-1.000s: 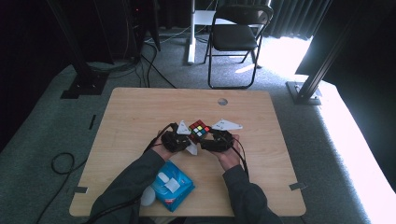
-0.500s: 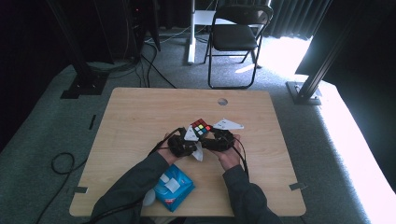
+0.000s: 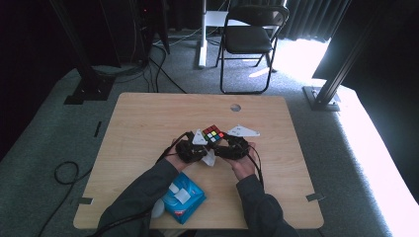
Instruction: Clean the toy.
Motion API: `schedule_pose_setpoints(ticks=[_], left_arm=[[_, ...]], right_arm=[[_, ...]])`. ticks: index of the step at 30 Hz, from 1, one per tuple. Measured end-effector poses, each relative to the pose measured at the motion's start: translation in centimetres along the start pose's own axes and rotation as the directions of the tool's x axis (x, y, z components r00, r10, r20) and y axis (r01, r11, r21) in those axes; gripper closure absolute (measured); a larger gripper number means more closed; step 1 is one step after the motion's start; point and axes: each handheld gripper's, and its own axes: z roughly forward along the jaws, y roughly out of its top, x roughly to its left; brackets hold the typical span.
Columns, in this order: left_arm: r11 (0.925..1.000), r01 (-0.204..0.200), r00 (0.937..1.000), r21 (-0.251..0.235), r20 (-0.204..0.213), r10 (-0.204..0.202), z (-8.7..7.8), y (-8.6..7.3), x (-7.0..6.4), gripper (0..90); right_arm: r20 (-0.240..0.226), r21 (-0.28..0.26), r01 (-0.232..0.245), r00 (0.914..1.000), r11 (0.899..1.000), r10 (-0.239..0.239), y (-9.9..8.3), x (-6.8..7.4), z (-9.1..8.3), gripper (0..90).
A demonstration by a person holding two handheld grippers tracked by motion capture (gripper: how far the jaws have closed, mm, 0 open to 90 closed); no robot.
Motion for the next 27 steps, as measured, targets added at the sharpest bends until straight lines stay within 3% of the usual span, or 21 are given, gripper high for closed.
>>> schedule_pose_setpoints(ticks=[14, 20, 27], left_arm=[[0.9972, 0.074, 0.9967, -0.012, -0.031, -0.075, -0.3, -0.9, 2.0, 81.3], [0.9972, 0.069, 0.9975, -0.028, -0.013, -0.069, -0.4, -0.6, 1.7, 81.4], [0.9991, 0.025, 0.9996, -0.035, 0.015, -0.024, -0.2, -0.2, 0.9, 81.5]], right_arm=[[0.004, -0.014, -0.009, 1.0000, 1.000, 0.009, 0.2, -0.2, -0.3, 34.2], [0.001, -0.009, -0.008, 1.0000, 1.000, 0.008, 0.1, 0.0, -0.1, 34.2], [0.018, -0.006, -0.009, 0.9998, 1.000, 0.009, 0.0, -0.2, 0.0, 34.2]])
